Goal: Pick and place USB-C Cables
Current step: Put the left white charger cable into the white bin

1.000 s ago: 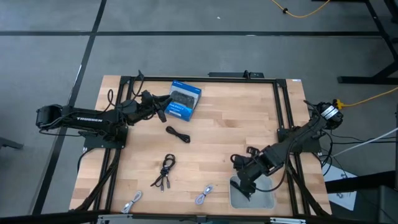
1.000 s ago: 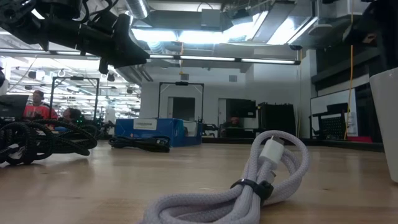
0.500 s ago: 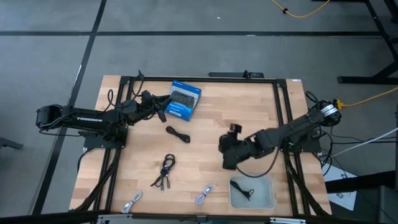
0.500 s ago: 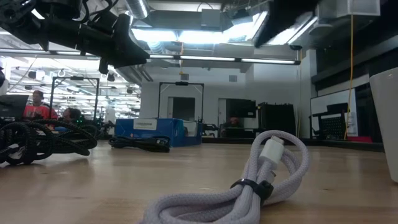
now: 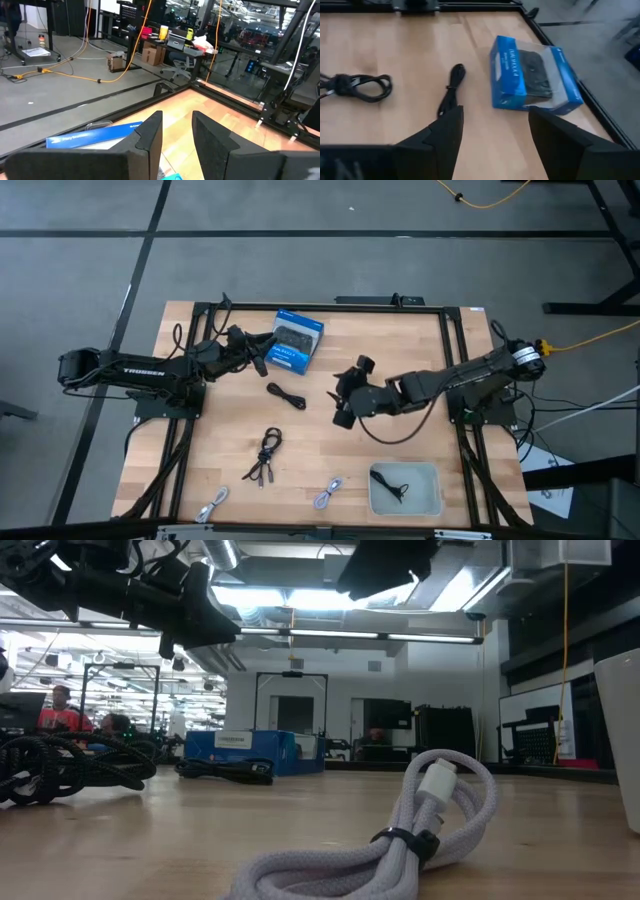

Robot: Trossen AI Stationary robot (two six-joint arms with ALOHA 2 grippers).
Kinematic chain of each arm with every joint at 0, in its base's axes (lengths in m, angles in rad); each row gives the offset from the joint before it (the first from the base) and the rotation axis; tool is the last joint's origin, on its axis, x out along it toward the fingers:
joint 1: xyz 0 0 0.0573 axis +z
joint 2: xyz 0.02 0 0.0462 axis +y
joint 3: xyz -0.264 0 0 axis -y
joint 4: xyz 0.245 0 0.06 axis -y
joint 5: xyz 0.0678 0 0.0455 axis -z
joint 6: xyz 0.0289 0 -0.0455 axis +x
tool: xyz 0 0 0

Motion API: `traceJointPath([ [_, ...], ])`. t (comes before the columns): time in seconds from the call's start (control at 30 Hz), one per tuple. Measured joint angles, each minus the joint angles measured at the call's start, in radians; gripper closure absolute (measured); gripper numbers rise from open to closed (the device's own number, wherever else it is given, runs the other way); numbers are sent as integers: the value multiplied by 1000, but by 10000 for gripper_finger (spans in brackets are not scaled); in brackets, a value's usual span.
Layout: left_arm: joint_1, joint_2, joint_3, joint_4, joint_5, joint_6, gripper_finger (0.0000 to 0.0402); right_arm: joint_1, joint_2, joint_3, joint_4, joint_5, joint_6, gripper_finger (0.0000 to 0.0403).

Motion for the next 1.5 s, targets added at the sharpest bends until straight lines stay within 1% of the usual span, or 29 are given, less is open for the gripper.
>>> traceJointPath([
  [0.23,0,0,0,0,1,2,303,-43,0,-1,-99,0,175,175],
  [0.27,0,0,0,-2,23,0,303,-45,0,-1,-116,-1,191,175],
  [0.3,1,-1,0,-9,87,-1,303,-46,0,-1,-130,0,210,175],
  [0.33,1,-1,0,-22,182,-6,303,-45,0,-1,-144,-1,216,175],
  [0.4,-11,-12,0,-63,389,-74,303,-45,0,-1,-171,-3,230,175],
  [0.43,-21,-17,6,-97,464,-129,303,-45,0,-1,-188,-4,234,175],
  [0.47,-32,-18,20,-153,509,-187,303,-45,0,-1,-203,-3,235,175],
  [0.5,-45,-18,39,-236,531,-243,303,-45,0,-1,-215,-3,234,175],
  [0.57,-84,-18,101,-469,537,-308,303,-45,0,-1,-235,-3,234,175],
  [0.63,-144,-13,190,-722,502,-345,303,-45,0,-1,-243,-3,234,175],
  [0.7,-212,27,284,-955,447,-387,303,-45,0,-1,-257,-3,234,175],
  [0.77,-282,71,378,-1202,427,-453,303,-45,0,-1,-261,-3,233,175],
  [0.83,-346,105,484,-1393,470,-526,303,-45,0,-1,-268,-3,233,175],
  [0.93,-439,156,597,-1605,585,-624,303,-45,0,-1,-284,-3,232,175],
  [1.0,-503,175,643,-1624,619,-718,303,-45,0,-1,-299,-3,232,175],
  [1.07,-565,179,662,-1631,633,-815,303,-45,0,-1,-308,-3,233,175],
  [1.23,-757,214,651,-1660,657,-1090,303,-45,0,-1,-317,-4,234,175],
  [1.37,-915,257,640,-1678,653,-1354,303,-45,0,-1,-320,-53,276,175],
  [1.5,-1038,325,639,-1651,647,-1581,303,-42,0,-1,-328,-108,342,175],
])
